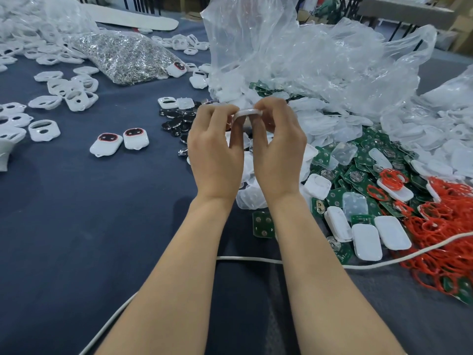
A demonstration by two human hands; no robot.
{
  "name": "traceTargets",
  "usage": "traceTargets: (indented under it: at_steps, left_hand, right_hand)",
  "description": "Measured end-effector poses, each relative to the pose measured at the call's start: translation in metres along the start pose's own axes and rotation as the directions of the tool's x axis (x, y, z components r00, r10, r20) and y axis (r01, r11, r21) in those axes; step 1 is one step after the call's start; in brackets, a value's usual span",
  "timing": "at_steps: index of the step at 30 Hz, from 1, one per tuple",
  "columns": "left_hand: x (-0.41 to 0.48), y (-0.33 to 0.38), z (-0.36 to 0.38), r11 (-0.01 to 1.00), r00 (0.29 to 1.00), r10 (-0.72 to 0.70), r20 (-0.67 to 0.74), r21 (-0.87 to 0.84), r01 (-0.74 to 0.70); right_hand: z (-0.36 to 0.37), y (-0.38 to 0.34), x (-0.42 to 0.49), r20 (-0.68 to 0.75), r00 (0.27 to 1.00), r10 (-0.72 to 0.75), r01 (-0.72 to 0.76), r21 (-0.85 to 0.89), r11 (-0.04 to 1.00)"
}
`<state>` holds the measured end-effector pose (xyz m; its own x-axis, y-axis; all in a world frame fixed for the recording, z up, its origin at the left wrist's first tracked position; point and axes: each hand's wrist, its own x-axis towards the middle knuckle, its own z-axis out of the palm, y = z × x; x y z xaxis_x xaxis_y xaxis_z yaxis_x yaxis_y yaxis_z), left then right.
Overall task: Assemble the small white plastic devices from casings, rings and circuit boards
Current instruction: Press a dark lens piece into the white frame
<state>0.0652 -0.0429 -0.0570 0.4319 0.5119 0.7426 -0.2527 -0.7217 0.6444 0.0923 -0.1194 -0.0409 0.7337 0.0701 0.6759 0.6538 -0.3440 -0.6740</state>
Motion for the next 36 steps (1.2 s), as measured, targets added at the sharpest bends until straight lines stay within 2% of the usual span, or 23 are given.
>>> traceTargets:
  at_steps: [9, 12, 15, 17, 19, 22, 25, 28, 32, 34, 36]
  left_hand:
    - [0.000, -0.001, 0.001, 0.962, 0.966, -0.252, 0.066, -0.089, 0.257]
    - [-0.002, -0.001, 0.000, 0.986, 0.984, -0.168, 0.052, 0.020, 0.167]
    - [-0.004, 0.004, 0.001, 0.993, 0.995, -0.052, 0.086, 0.114, 0.042]
    - [-0.005, 0.006, 0.002, 0.994, 0.993, 0.012, 0.117, 0.107, -0.025]
    - [-0.005, 0.007, 0.001, 0.995, 0.989, 0.062, 0.137, 0.070, -0.072]
    - [-0.004, 0.004, 0.000, 0.999, 0.993, 0.031, 0.110, 0.013, -0.032]
    - [-0.002, 0.004, 0.000, 0.994, 0.993, -0.085, 0.078, -0.054, 0.090]
    - [0.002, 0.005, -0.002, 0.965, 0.972, -0.207, 0.112, -0.136, 0.222]
    - [0.005, 0.004, -0.001, 0.816, 0.846, -0.451, 0.283, -0.252, 0.520]
    - [0.005, 0.004, 0.001, 0.757, 0.799, -0.497, 0.339, -0.281, 0.590]
    - [0.004, 0.006, 0.003, 0.742, 0.783, -0.508, 0.358, -0.280, 0.610]
  right_hand:
    - [-0.002, -0.011, 0.006, 0.220, 0.953, 0.210, -0.209, -0.030, 0.977]
    - [-0.001, -0.017, 0.007, 0.268, 0.892, 0.364, -0.409, 0.133, 0.903]
    - [-0.007, -0.013, 0.014, 0.264, 0.777, 0.571, -0.629, 0.300, 0.717]
    - [-0.011, -0.009, 0.016, 0.331, 0.708, 0.624, -0.705, 0.394, 0.590]
    - [-0.015, -0.006, 0.018, 0.360, 0.692, 0.626, -0.719, 0.423, 0.551]
    - [-0.022, -0.001, 0.020, 0.342, 0.750, 0.567, -0.661, 0.345, 0.666]
    - [-0.024, -0.001, 0.019, 0.354, 0.822, 0.446, -0.548, 0.280, 0.789]
    - [-0.019, -0.003, 0.016, 0.321, 0.887, 0.333, -0.398, 0.164, 0.903]
    - [-0.018, 0.000, 0.016, 0.274, 0.906, 0.322, -0.350, 0.056, 0.935]
    - [-0.018, 0.003, 0.016, 0.262, 0.905, 0.336, -0.354, 0.024, 0.935]
    - [-0.017, 0.005, 0.015, 0.230, 0.910, 0.343, -0.349, -0.017, 0.937]
